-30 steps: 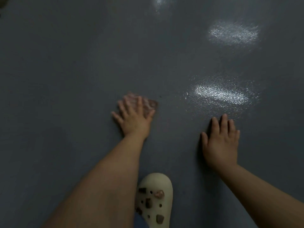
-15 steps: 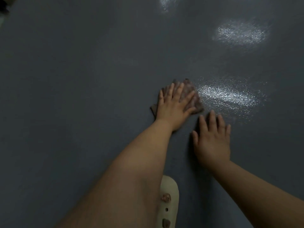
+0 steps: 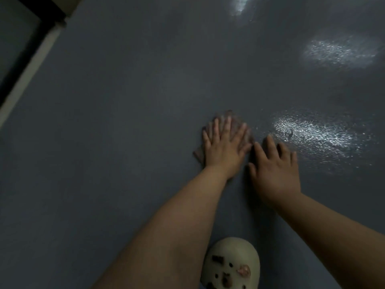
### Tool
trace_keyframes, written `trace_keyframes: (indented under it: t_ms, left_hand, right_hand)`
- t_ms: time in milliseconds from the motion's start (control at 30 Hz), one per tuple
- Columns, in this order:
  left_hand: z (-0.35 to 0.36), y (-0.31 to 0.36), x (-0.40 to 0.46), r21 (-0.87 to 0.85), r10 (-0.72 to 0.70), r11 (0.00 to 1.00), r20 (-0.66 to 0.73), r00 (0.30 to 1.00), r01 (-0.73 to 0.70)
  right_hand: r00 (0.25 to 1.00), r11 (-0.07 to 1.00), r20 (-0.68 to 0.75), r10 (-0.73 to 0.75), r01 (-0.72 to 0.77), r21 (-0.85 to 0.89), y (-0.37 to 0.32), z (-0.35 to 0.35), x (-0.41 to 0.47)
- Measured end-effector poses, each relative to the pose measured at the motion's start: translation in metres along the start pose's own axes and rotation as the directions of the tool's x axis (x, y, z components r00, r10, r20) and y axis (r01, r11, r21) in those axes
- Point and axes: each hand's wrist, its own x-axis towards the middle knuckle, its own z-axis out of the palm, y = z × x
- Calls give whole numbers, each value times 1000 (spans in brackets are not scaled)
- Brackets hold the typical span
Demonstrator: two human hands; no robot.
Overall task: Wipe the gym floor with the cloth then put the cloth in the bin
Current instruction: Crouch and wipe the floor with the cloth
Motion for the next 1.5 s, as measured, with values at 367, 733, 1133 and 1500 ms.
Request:
trace_keyframes:
  t_ms: [367,733,1133,1500]
  left_hand:
    - [-13,-147,-8,-324,-800,560,25,599,762]
    - [-15,-119,13,-65,-294,955,-56,954,291]
    - [8,-185,-78,-466,-967,137,127,219,874]
    - [5,-148,-41,-125,-473,878,-71,878,463]
  right_hand:
    - [996,998,83,31,-27,-53,-7,0,-1]
    - [993,999,113,-42,45,-23,-48,10,1]
    - [986,994,150,-72,83,-66,-42,5,3]
    - [966,988,225,-127,144,-62,-32,-4,8]
